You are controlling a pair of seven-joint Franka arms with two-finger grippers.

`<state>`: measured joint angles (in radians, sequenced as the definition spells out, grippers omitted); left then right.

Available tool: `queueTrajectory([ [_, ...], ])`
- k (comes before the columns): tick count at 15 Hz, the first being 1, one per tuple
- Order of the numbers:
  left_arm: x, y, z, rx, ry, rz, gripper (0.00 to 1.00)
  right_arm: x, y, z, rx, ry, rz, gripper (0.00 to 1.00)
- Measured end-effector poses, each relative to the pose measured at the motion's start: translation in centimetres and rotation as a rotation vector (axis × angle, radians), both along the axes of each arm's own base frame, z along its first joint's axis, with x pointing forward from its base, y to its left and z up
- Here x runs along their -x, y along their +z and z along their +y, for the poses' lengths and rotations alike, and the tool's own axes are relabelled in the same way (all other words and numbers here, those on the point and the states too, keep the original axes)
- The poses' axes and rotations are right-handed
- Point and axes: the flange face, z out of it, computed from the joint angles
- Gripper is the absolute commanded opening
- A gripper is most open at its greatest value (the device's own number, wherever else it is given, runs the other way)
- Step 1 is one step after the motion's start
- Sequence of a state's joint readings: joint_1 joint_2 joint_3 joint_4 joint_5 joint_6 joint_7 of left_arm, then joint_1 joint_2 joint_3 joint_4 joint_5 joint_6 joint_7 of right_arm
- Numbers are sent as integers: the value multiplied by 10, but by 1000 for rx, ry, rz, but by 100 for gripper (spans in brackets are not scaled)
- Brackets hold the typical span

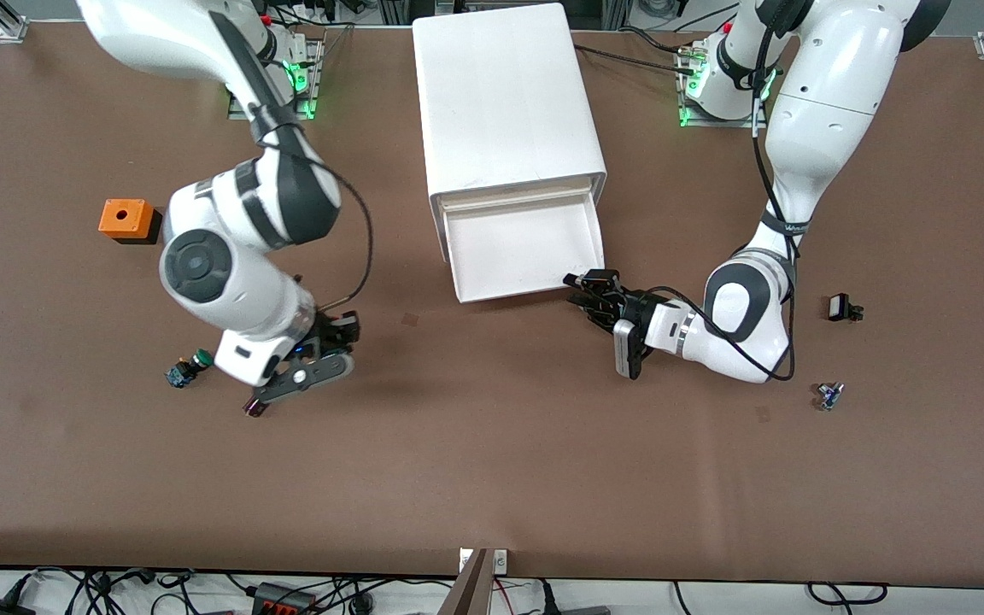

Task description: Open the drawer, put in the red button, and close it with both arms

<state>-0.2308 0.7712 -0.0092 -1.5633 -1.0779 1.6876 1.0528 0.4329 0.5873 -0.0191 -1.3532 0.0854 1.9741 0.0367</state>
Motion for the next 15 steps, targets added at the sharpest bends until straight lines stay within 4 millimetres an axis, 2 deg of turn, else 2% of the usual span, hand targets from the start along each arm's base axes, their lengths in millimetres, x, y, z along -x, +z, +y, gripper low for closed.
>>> queueTrajectory([
  [1,-5,6,5,-22,11,28,100,8,3,18,-4,11,-2,0],
  [3,-11,34,12,-107,24,129,100,22,15,53,-18,24,-22,0],
  [6,-22,102,23,-349,55,169,100,42,45,102,-55,2,-65,0],
  [8,-21,142,31,-510,79,187,100,58,54,131,-75,-20,-80,0],
  [11,-23,183,51,-796,123,147,100,83,44,167,-76,-24,-64,0],
  [15,-34,207,80,-1060,165,57,100,119,5,223,-78,-24,-49,0],
])
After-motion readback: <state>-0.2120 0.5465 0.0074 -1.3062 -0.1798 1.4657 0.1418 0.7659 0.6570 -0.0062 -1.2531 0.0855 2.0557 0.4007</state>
